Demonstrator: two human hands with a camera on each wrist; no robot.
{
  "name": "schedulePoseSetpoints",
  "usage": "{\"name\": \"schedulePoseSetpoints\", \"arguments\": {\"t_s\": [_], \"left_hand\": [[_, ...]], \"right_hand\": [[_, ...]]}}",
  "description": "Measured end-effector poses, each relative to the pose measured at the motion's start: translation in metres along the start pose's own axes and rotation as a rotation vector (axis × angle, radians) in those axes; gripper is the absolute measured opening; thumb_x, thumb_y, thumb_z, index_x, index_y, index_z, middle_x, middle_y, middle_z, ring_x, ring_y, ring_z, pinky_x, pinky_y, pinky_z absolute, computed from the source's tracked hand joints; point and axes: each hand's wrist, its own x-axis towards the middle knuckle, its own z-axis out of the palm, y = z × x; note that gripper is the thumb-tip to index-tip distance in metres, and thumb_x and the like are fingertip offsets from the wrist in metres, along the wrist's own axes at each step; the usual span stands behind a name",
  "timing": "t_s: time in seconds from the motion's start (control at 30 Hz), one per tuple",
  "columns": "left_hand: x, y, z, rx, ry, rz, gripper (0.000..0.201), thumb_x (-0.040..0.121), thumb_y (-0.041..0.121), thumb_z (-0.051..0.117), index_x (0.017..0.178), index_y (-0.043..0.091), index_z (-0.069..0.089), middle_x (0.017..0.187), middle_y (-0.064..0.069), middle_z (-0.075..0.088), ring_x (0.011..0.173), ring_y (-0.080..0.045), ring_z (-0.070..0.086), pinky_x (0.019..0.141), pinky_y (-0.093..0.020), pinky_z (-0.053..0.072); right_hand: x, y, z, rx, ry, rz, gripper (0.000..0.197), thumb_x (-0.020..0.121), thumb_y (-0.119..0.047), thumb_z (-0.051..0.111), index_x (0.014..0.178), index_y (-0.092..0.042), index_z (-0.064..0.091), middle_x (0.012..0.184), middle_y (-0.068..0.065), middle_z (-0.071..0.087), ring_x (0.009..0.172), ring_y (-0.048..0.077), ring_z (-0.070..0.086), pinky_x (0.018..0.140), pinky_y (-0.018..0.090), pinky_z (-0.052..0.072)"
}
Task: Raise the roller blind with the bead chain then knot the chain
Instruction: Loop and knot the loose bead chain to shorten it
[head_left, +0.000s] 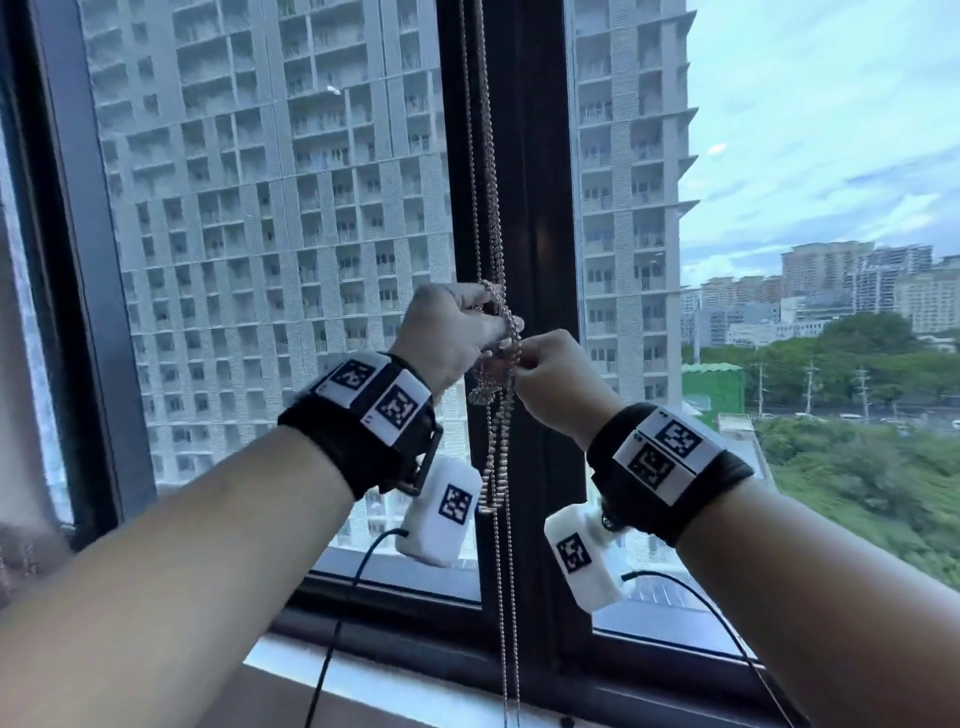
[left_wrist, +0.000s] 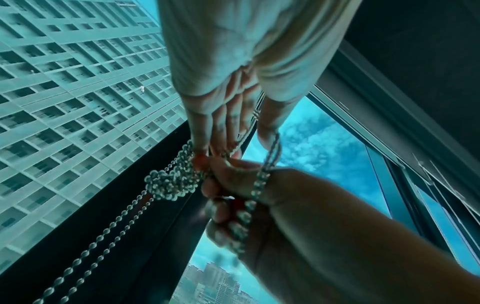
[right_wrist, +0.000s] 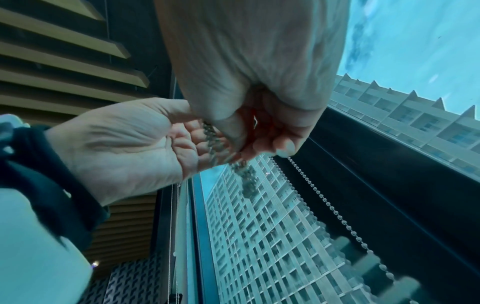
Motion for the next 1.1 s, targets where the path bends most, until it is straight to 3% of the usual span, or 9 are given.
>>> {"name": "schedulePoseSetpoints", "arguments": {"t_s": [0.1,0.23,0.33,0.47,0.57,0.7,0.83,0.93,1.1], "left_hand": [[-0.001,-0.003,0.004,0.070,0.064,0.028,0.007,0.074,0.001,0.071,0.078,0.000,0.065,0.083,-0.021,0.071,0.075,-0.035,0.069,0.068,-0.052,0.058],[-0.003,-0.009,0.006,0.042,0.069,-0.025,0.018,0.083,0.003,0.062,0.065,0.005,0.063,0.071,-0.015,0.064,0.064,-0.026,0.061,0.061,-0.044,0.058],[-0.003,-0.017,0.003,-0.070,0.037,-0.116,0.012,0.084,0.008,0.064,0.073,0.004,0.067,0.068,-0.009,0.065,0.058,-0.021,0.063,0.043,-0.024,0.047],[-0.004,-0.025,-0.007,-0.179,-0.057,-0.199,0.012,0.084,0.006,0.057,0.073,0.005,0.063,0.069,-0.009,0.065,0.058,-0.025,0.065,0.061,-0.040,0.054],[-0.010,-0.026,-0.013,-0.314,-0.132,-0.264,0.022,0.090,-0.005,0.039,0.099,-0.006,0.060,0.087,-0.024,0.065,0.077,-0.042,0.069,0.065,-0.044,0.059],[-0.017,-0.028,-0.012,-0.346,-0.202,-0.273,0.027,0.089,-0.003,0.056,0.116,-0.001,0.061,0.105,-0.031,0.068,0.080,-0.042,0.072,0.064,-0.046,0.061],[-0.017,-0.025,-0.012,-0.301,-0.243,-0.252,0.024,0.079,0.006,0.072,0.102,0.000,0.067,0.100,-0.026,0.072,0.083,-0.037,0.071,0.062,-0.041,0.061],[-0.019,-0.031,-0.011,-0.234,-0.164,-0.194,0.014,0.078,0.006,0.072,0.090,-0.001,0.067,0.086,-0.021,0.069,0.069,-0.027,0.066,0.053,-0.031,0.055],[-0.025,-0.047,-0.009,-0.149,-0.044,-0.087,0.030,0.078,0.023,0.076,0.083,-0.005,0.067,0.072,-0.010,0.066,0.062,-0.022,0.063,0.061,-0.037,0.058]], "right_hand": [[-0.004,-0.010,-0.001,0.347,-0.109,0.113,0.030,0.097,-0.012,0.046,0.080,0.001,0.067,0.067,0.011,0.062,0.052,0.016,0.049,0.048,0.029,0.040],[-0.010,-0.018,-0.006,0.616,-0.265,0.258,0.036,0.093,-0.038,0.045,0.094,-0.007,0.062,0.075,0.014,0.066,0.053,0.018,0.053,0.053,0.029,0.042],[-0.009,-0.017,-0.013,0.554,-0.227,0.234,0.028,0.087,-0.031,0.067,0.094,-0.004,0.070,0.086,0.015,0.066,0.060,0.014,0.050,0.053,0.026,0.041],[-0.009,-0.017,-0.022,0.194,-0.175,0.144,0.020,0.084,-0.020,0.075,0.086,0.000,0.076,0.065,0.006,0.061,0.057,0.011,0.049,0.056,0.024,0.043],[-0.006,-0.021,-0.026,-0.214,-0.047,0.030,0.023,0.088,-0.028,0.072,0.078,-0.009,0.078,0.047,-0.002,0.048,0.040,0.006,0.036,0.042,0.018,0.033],[0.000,-0.028,-0.021,-0.102,0.051,0.031,0.021,0.091,-0.019,0.067,0.075,-0.008,0.074,0.055,0.003,0.059,0.045,0.008,0.049,0.045,0.020,0.045],[0.004,-0.042,-0.011,0.390,-0.080,0.179,0.021,0.090,-0.005,0.056,0.089,0.013,0.067,0.086,0.023,0.066,0.077,0.029,0.059,0.077,0.046,0.056],[0.004,-0.042,-0.008,0.248,-0.103,0.064,0.020,0.086,-0.013,0.067,0.088,0.006,0.074,0.085,0.026,0.072,0.073,0.026,0.062,0.072,0.043,0.056],[0.003,-0.025,-0.006,-0.095,0.028,-0.073,0.017,0.087,-0.012,0.068,0.071,-0.015,0.074,0.059,-0.004,0.065,0.048,0.002,0.050,0.048,0.018,0.041]]}}
